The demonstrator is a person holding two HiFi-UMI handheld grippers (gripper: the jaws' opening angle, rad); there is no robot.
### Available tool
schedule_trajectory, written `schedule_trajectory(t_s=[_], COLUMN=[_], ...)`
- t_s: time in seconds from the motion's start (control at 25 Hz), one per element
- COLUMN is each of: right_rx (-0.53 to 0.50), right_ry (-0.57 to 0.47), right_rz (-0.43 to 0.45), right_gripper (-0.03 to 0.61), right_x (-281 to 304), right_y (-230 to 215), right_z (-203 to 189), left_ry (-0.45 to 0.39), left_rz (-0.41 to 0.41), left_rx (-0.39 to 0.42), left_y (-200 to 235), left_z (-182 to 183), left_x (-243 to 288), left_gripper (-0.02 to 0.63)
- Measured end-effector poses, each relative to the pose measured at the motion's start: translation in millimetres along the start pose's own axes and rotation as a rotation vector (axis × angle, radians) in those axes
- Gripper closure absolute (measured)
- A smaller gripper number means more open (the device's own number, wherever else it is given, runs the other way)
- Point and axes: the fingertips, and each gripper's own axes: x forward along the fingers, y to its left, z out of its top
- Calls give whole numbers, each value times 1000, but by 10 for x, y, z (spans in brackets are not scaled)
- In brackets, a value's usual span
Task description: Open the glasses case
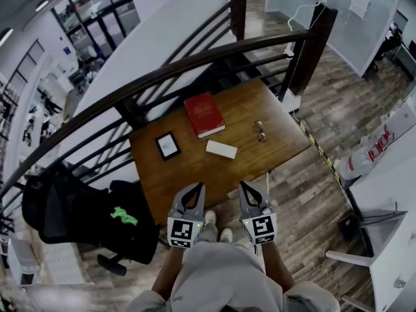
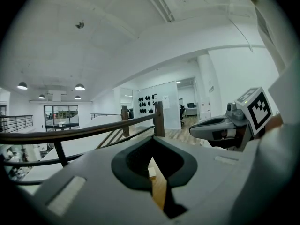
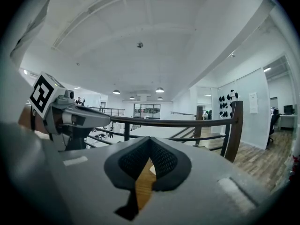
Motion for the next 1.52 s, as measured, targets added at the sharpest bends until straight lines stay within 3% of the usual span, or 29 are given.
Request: schedule_trajectory(t_s=[0.88,1.52], right_rx=[-33,-22], right_ry=[94,286], right_rz=[-45,-57], right_gripper=[575,575], right_x=[1214,1853], right_y=[-475,-534], right_z=[-59,-735], left_ry=[1,136], left_rz=[-42,-148], left_rx=[-61,-147], left_y=[892,1201], left_z=[-179,-1018], left_x=[1099,1685], left_gripper=[594,594])
